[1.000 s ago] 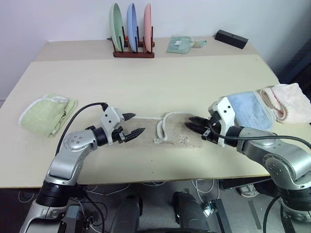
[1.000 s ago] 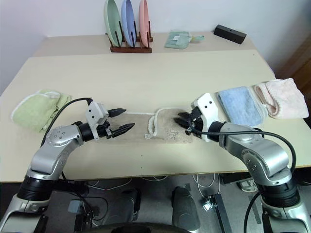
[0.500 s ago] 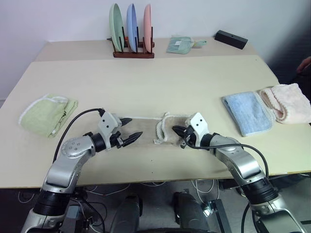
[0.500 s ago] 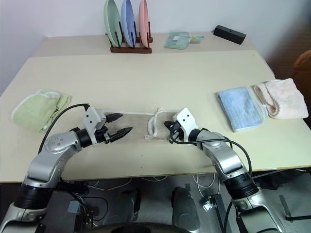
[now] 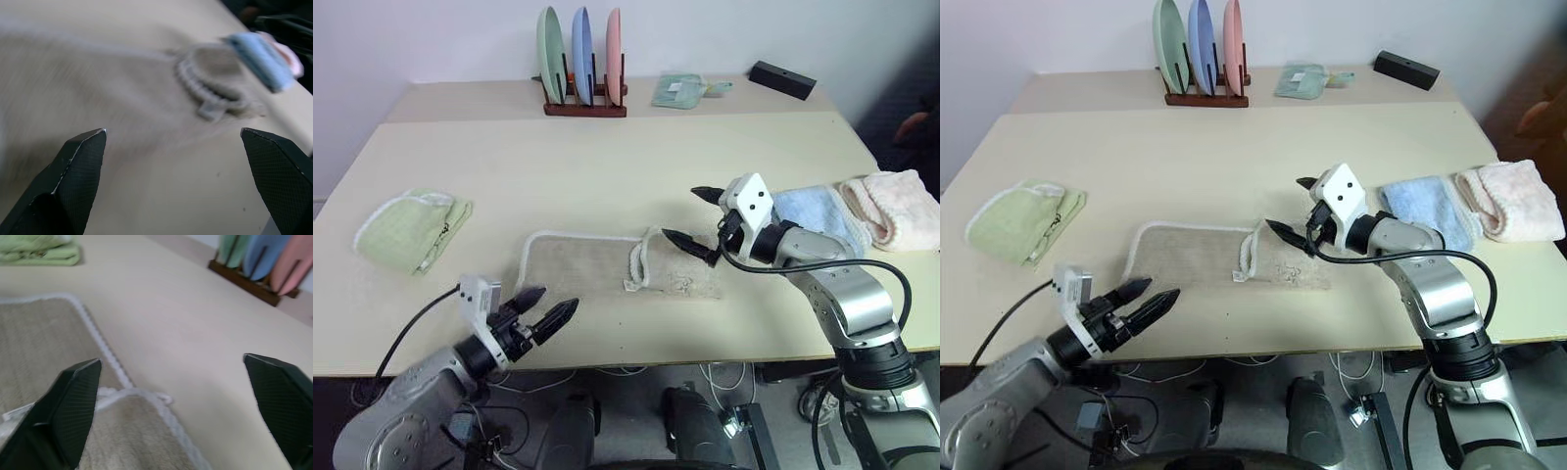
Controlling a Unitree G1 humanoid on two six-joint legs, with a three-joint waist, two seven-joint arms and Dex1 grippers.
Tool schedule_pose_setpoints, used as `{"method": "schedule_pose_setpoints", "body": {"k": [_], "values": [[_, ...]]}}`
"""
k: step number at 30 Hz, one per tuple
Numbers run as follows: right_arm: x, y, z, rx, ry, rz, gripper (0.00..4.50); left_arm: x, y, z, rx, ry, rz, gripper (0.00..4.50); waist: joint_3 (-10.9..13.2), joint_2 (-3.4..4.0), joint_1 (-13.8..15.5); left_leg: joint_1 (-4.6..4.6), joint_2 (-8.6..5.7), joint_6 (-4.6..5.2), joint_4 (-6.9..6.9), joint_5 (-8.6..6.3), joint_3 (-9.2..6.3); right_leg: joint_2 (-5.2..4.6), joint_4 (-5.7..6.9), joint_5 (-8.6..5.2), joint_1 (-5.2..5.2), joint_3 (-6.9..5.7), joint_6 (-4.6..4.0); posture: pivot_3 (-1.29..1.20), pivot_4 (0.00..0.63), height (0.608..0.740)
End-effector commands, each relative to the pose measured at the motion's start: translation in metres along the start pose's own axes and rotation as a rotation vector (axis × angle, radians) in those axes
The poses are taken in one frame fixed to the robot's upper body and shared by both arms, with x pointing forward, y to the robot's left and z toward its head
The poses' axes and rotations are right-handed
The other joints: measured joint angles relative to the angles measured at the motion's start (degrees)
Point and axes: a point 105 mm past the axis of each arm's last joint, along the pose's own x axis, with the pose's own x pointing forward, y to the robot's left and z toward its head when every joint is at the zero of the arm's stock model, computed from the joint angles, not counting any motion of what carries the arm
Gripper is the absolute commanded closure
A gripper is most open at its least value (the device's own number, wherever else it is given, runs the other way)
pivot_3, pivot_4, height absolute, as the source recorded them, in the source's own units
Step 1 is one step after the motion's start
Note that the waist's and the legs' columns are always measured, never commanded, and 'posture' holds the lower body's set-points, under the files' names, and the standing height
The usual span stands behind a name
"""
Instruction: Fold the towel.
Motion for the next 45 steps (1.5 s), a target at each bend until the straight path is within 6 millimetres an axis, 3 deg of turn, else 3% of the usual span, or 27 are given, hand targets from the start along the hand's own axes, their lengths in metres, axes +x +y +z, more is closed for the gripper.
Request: {"method": "schedule_pose_setpoints", "body": {"k": [1,7,16,19,25,30,34,36,39,45], "values": [[0.001,0.008,0.015,-0.082,-0.039,0.059,0.05,-0.004,0.005,0.011,-0.159,-0.134,0.118,0.00,0.0,0.00,0.0,0.00,0.00,0.00,0.02,0.00,0.00,-0.01,-0.01,0.00,0.01,0.01,-0.01,0.00,0.150,0.740],[0.001,0.033,0.007,-0.131,-0.019,0.171,0.05,0.004,0.028,0.011,-0.367,-0.219,0.291,0.00,0.0,-0.03,0.0,0.02,-0.02,-0.01,0.02,0.00,0.01,-0.02,0.00,0.01,0.03,0.00,-0.01,0.00,0.150,0.740],[0.000,0.041,0.002,-0.140,-0.006,0.166,0.05,0.021,0.046,0.011,-0.462,-0.210,0.360,0.00,0.0,-0.01,0.2,0.05,-0.05,-0.01,0.03,0.00,0.02,-0.02,-0.01,0.00,0.06,0.01,-0.04,0.00,0.150,0.740],[-0.002,0.046,-0.002,-0.136,0.002,0.165,0.00,0.029,0.048,0.016,-0.479,-0.228,0.357,1.31,-0.1,-0.02,0.1,0.05,-0.05,-0.02,0.02,0.01,0.01,-0.02,-0.01,0.01,0.06,0.00,-0.04,0.00,0.150,0.740],[-0.005,0.052,-0.006,-0.123,0.016,0.160,0.00,0.031,0.046,0.029,-0.477,-0.286,0.318,4.46,0.0,-0.02,0.0,0.03,-0.05,-0.02,0.00,0.01,0.02,-0.02,-0.04,0.01,0.04,0.01,-0.04,0.00,0.150,0.740],[-0.011,0.052,-0.011,-0.108,0.042,0.144,0.00,0.016,0.049,0.065,-0.423,-0.428,0.266,4.46,0.0,-0.03,0.0,0.02,-0.05,-0.03,0.01,0.00,0.02,-0.02,-0.06,0.00,0.04,0.01,-0.04,0.00,0.150,0.740],[-0.020,0.047,-0.021,-0.074,0.079,0.112,0.00,-0.005,0.064,0.118,-0.231,-0.518,0.260,4.46,0.0,-0.08,0.0,0.01,-0.02,-0.03,-0.01,0.01,-0.04,0.02,-0.02,0.02,0.00,-0.05,-0.08,0.00,0.150,0.740],[-0.023,0.046,-0.024,-0.070,0.090,0.106,0.00,-0.003,0.060,0.125,-0.144,-0.480,0.230,4.46,0.0,-0.06,0.0,0.00,-0.03,-0.03,-0.01,0.01,-0.01,0.02,-0.05,0.01,0.01,-0.03,-0.08,0.00,0.150,0.740],[-0.024,0.044,-0.028,-0.078,0.105,0.099,0.00,0.021,0.025,0.130,0.082,-0.341,0.074,4.46,0.0,-0.07,0.1,-0.01,-0.05,-0.03,-0.04,0.00,0.08,-0.02,-0.12,0.01,0.01,0.03,-0.07,0.00,0.150,0.740],[-0.021,0.043,-0.028,-0.076,0.101,0.088,0.00,0.060,-0.046,0.100,0.327,-0.124,-0.260,4.46,0.0,-0.08,0.0,-0.05,-0.06,-0.05,-0.04,0.01,0.07,-0.02,-0.15,0.01,0.02,0.01,-0.07,0.00,0.150,0.740]]}}
